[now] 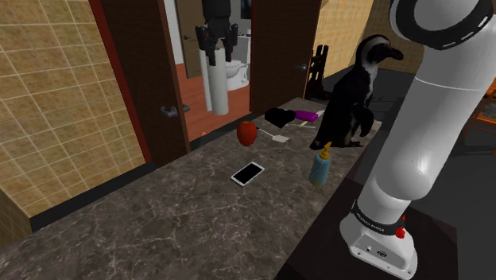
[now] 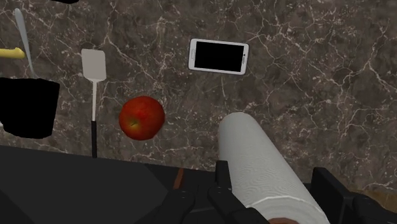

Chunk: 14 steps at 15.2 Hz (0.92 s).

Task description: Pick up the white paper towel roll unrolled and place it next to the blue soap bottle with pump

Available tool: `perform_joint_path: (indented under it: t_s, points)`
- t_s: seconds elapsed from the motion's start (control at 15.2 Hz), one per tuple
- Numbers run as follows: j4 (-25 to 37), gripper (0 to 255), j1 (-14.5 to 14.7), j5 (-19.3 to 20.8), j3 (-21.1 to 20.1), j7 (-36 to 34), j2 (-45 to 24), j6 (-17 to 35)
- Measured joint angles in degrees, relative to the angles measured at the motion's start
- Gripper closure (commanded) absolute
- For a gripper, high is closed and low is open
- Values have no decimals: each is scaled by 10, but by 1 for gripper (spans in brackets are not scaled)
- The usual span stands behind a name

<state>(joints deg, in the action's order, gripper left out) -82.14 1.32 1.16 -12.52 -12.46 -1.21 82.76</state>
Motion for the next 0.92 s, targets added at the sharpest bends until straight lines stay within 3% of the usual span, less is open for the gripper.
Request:
perform_joint_path:
  t_s: [0.33, 0.92]
  points:
    - [-98, 255, -31, -14, 35, 65, 85, 15]
    - [-192, 255, -75, -6, 110, 184, 192, 3]
